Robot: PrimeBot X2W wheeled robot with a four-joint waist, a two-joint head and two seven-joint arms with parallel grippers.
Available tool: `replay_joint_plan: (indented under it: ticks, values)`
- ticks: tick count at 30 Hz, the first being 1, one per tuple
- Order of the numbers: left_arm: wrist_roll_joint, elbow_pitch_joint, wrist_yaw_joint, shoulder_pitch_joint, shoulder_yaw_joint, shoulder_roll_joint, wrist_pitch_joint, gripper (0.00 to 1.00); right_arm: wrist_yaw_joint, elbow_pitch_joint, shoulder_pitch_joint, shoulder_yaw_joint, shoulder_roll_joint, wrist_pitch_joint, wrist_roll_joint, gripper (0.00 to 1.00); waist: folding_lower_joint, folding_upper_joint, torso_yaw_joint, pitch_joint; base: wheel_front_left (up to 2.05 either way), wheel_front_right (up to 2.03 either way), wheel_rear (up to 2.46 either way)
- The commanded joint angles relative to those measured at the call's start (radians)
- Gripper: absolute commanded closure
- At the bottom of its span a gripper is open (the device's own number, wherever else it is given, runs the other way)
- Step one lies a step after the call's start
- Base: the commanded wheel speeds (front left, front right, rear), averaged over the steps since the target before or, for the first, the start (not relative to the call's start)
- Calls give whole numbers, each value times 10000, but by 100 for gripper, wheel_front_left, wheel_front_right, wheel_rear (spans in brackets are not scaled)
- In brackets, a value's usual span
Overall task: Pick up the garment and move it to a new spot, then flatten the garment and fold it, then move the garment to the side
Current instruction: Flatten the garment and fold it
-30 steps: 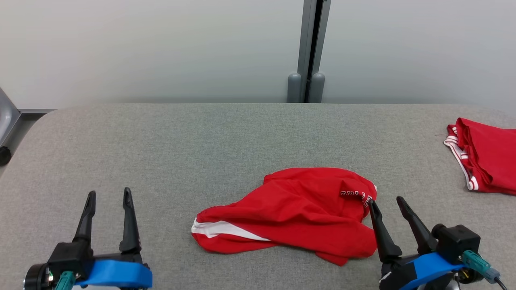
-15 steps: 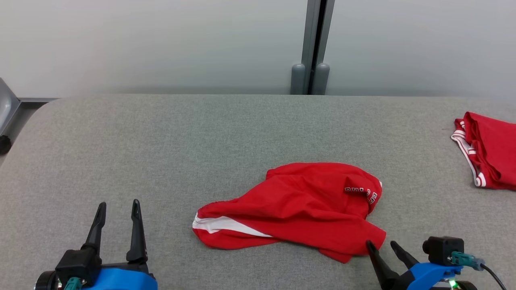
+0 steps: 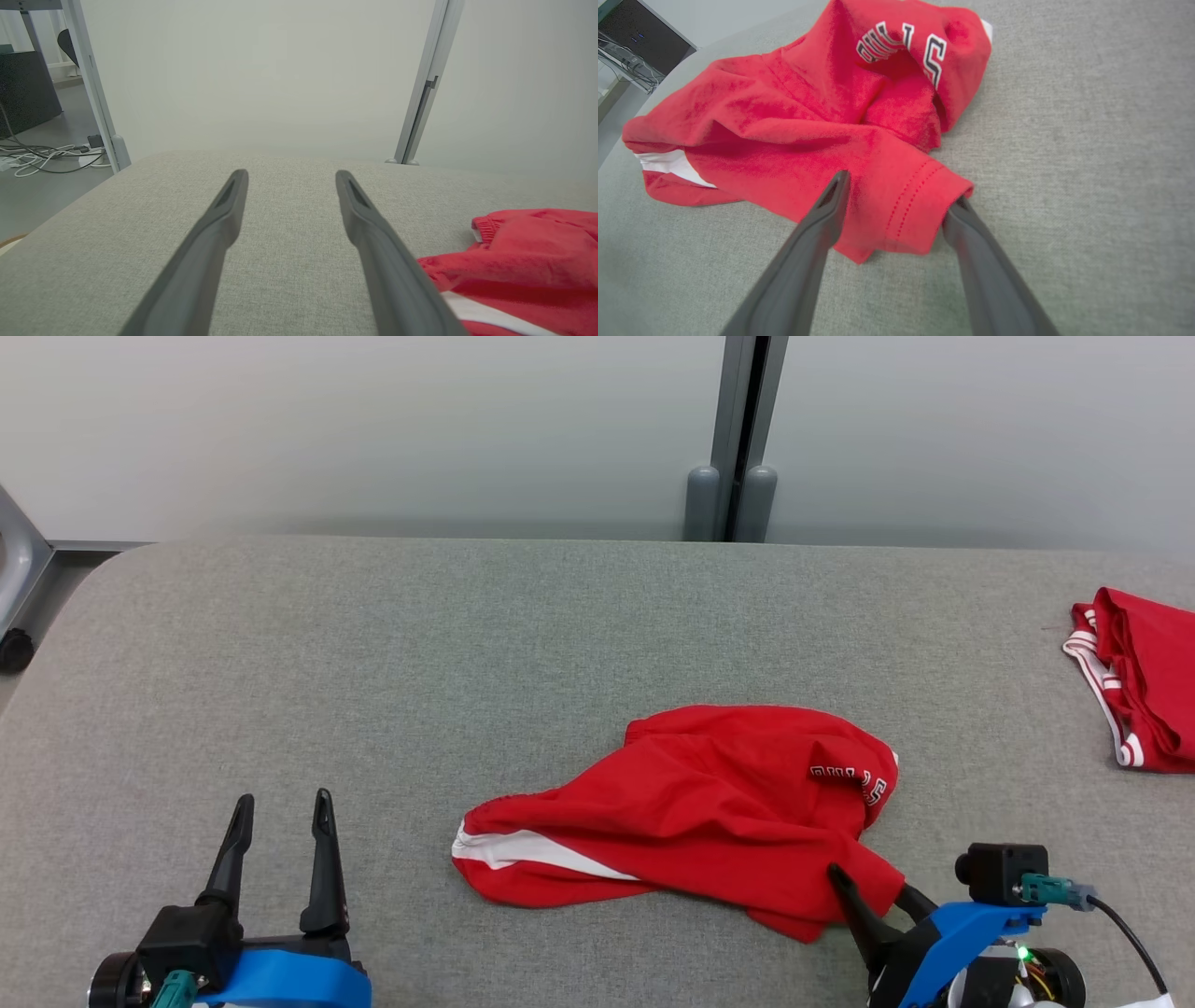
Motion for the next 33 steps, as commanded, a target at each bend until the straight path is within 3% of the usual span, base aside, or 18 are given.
replay_joint_plan:
  ticks: [1, 2, 12, 26, 29, 33]
  values:
    - [89, 18, -55, -125, 70, -23, -42, 0, 5, 53, -157, -16, -36, -86, -63, 63, -1, -1, 15, -6, 0, 0, 0]
    - [116, 17, -78, -127, 92, -44, -43, 0, 5, 76, -178, 1, -34, -97, -71, 100, -1, -1, 22, -9, 0, 0, 0]
    - [351, -14, -265, -101, 321, -228, -43, 0, 5, -732, -194, -460, -36, -455, -515, 100, -1, -1, 89, -22, 0, 0, 0]
    - [534, -32, -419, -34, 532, -335, -43, 0, 5, -5696, 1932, -1116, -34, 2112, -514, 100, -1, -1, 110, 9, 0, 0, 0]
    - [552, -27, -449, -98, 505, -374, -43, 0, 5, -5707, 1679, -1282, -34, 2390, -835, 100, -1, -1, 111, 59, 0, 0, 0]
    - [608, 12, -501, -330, 353, -456, -41, 0, 5, -4604, 535, -1617, -30, 2510, -1649, 100, -1, -1, 254, 235, 0, 0, 0]
